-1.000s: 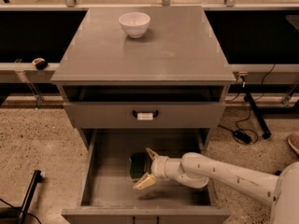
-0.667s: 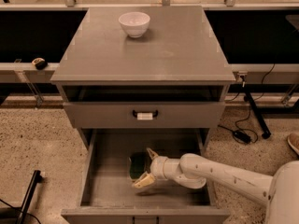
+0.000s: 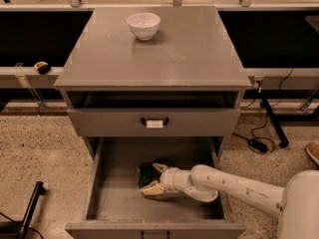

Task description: Pick sponge from middle drawer and place on counter

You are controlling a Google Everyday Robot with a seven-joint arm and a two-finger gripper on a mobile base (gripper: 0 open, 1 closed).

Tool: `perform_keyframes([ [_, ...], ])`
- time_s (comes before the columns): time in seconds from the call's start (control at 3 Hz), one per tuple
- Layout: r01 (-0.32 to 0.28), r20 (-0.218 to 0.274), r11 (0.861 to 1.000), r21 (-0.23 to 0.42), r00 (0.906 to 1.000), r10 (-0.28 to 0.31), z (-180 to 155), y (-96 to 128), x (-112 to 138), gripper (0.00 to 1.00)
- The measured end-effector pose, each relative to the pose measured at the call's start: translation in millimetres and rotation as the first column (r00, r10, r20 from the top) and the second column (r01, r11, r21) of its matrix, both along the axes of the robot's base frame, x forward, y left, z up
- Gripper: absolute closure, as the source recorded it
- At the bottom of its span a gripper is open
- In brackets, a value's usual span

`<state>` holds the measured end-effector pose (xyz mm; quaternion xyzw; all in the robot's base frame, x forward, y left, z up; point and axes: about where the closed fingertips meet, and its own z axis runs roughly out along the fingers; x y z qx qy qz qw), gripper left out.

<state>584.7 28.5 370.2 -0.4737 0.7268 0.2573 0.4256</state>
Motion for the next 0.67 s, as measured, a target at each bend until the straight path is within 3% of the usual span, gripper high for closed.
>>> perform_keyframes([
  [0.67, 0.027, -0.005, 0.999, 0.021, 0.9996, -0.027, -2.7, -1.2, 0.5, 0.72],
])
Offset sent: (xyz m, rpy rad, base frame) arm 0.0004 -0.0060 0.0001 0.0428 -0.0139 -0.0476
